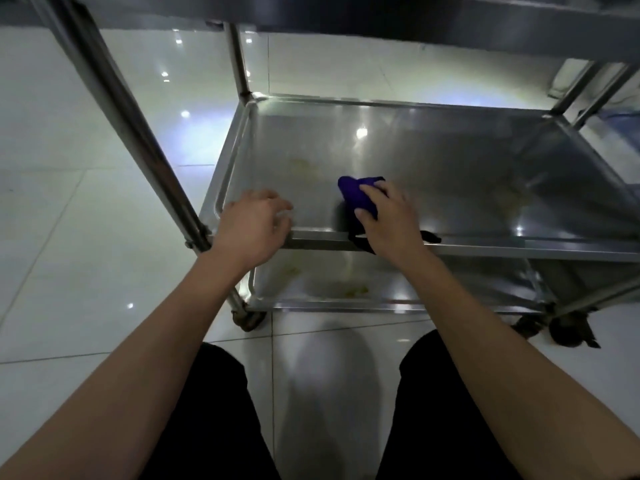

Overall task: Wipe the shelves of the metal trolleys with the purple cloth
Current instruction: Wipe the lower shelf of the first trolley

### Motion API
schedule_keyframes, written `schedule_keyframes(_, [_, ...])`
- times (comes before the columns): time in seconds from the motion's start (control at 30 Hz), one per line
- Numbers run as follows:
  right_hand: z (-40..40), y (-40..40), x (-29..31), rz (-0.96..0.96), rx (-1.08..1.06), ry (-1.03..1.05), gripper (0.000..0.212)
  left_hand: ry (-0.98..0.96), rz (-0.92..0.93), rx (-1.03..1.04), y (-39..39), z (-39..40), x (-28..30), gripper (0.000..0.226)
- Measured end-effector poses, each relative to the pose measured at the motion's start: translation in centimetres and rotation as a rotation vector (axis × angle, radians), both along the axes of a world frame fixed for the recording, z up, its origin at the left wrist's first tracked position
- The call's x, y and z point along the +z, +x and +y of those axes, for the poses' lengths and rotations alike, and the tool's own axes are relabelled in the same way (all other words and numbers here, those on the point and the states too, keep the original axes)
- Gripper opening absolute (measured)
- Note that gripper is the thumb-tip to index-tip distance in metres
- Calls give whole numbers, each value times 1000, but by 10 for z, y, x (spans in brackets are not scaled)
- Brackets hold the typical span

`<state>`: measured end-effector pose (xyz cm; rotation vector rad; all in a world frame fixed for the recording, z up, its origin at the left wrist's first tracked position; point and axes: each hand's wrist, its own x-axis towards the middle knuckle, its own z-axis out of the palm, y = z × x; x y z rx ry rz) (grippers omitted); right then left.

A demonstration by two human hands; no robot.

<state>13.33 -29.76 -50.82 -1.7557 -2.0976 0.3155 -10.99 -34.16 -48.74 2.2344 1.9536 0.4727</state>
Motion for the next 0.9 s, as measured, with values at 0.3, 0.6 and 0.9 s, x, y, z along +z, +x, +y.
schedule_keyframes(0.3, [7,1,-27,-185,105,-36,66,178,72,83,7,-6,-40,30])
schedule_keyframes(0.6, [5,-27,-24,-17,7,41,50,185,67,69,4,-7,-40,32])
schedule_keyframes(0.9, [19,-1,-17,-146,175,-100,51,230,73,116,-22,-18,-38,30])
